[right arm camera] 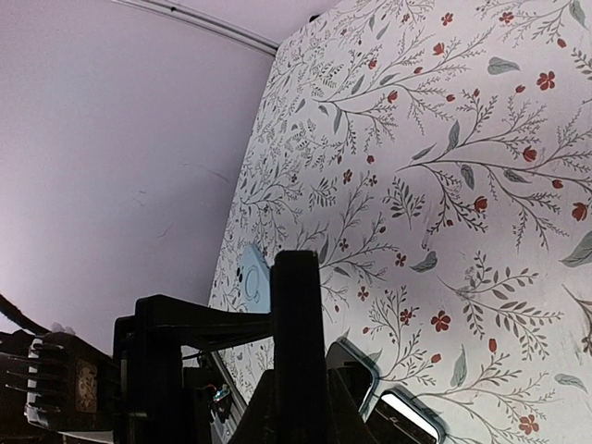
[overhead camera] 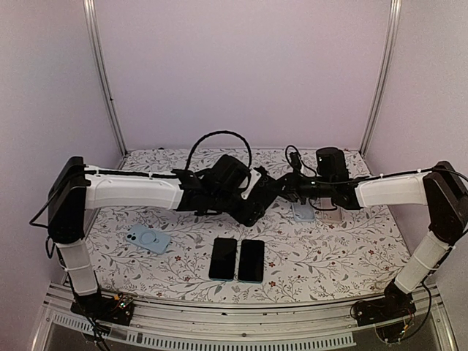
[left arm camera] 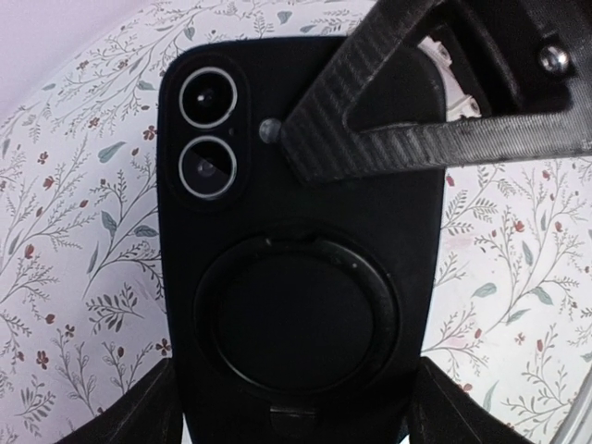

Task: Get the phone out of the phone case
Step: Pass from the left arm to the right

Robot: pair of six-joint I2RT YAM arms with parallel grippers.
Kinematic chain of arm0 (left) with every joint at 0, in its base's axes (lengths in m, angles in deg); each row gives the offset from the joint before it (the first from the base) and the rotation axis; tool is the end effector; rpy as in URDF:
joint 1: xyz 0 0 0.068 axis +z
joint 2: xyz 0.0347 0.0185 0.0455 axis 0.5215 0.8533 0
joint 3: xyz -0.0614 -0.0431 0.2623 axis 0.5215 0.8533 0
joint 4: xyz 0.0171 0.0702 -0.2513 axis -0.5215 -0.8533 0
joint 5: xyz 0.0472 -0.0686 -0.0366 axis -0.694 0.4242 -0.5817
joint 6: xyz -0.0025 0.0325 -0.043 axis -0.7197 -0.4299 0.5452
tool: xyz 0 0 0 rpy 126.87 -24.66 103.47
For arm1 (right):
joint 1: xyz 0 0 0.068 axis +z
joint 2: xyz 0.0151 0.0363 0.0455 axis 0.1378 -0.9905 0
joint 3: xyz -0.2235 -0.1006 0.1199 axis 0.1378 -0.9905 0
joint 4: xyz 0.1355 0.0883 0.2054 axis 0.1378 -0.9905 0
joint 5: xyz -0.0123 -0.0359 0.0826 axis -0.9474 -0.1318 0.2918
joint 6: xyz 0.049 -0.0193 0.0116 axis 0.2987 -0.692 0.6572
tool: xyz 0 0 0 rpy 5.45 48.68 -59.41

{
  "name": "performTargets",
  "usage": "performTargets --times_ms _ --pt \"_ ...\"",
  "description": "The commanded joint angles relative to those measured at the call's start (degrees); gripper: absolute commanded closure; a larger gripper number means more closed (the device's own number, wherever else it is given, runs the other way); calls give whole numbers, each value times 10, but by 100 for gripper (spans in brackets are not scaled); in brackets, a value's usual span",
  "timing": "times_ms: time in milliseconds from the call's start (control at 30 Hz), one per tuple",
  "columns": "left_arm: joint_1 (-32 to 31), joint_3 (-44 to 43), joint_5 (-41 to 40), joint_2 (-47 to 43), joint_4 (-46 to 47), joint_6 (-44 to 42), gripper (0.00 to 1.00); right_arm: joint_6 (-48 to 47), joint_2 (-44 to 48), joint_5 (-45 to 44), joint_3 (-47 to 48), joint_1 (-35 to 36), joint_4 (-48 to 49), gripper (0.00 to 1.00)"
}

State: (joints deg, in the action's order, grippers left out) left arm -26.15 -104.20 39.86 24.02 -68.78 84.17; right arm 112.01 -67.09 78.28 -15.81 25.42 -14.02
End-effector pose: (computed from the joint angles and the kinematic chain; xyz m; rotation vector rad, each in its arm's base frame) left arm 0.2311 -0.3546 0.2262 0.8759 2.1841 -0.4340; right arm 0.2872 0.2113 0.2147 -0.0920 2.2398 1.4187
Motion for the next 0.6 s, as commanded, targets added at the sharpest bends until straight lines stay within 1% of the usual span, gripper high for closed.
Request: performTargets --times_ms 0,100,233,400,567 --pt "-34 -43 -69 6 19 -32 22 22 25 3 8 4 7 100" --pt "-52 -64 -115 21 1 -49 16 26 34 -7 8 5 5 100" --pt "-79 -94 -188 44 -22 -65 12 34 40 -14 5 2 4 100" --pt "-101 -121 -268 72 -50 -76 10 49 43 -16 5 2 5 100" --pt "-115 -150 -340 101 -82 -86 10 61 50 -21 6 1 5 100"
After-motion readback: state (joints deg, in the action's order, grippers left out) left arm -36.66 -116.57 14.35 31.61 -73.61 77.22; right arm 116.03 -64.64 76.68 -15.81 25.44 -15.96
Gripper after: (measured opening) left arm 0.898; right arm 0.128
